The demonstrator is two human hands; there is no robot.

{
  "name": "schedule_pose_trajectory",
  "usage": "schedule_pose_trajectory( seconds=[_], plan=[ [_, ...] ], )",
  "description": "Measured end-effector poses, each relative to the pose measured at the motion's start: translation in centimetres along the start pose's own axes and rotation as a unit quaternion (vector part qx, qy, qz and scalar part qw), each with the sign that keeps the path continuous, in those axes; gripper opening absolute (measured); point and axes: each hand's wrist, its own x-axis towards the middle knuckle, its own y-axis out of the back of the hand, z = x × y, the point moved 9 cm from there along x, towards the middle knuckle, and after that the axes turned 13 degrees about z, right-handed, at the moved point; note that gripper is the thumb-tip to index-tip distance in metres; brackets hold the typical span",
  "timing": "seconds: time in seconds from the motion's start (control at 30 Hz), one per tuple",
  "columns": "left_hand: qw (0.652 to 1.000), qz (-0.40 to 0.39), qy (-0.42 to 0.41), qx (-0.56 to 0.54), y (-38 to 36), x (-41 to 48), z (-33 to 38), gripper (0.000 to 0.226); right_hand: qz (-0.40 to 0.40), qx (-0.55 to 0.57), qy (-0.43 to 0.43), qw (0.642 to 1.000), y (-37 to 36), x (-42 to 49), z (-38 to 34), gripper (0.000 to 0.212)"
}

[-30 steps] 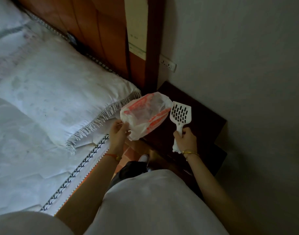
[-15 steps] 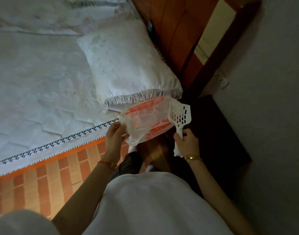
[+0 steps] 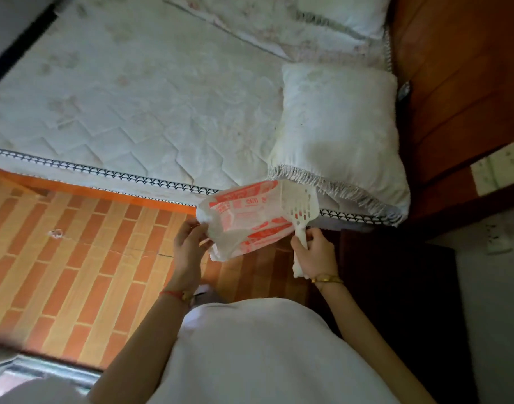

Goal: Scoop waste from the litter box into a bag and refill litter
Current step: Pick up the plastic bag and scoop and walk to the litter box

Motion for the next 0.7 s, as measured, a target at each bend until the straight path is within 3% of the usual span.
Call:
schedule_pose_trajectory(
  seconds=[0.37, 0.7],
  plan=[
    [0.988, 0.130, -0.002, -0.085, 16.1, 6.1, 4.2, 0.017, -0.105, -0.055, 0.141, 0.983, -13.8, -4.5, -13.1, 0.026],
    [0.964, 0.228, -0.017, -0.136, 32.7, 11.7, 7.9, 0.019, -0.197, -0.090, 0.211, 0.953, -29.1, -12.8, -23.0, 0.025]
  ],
)
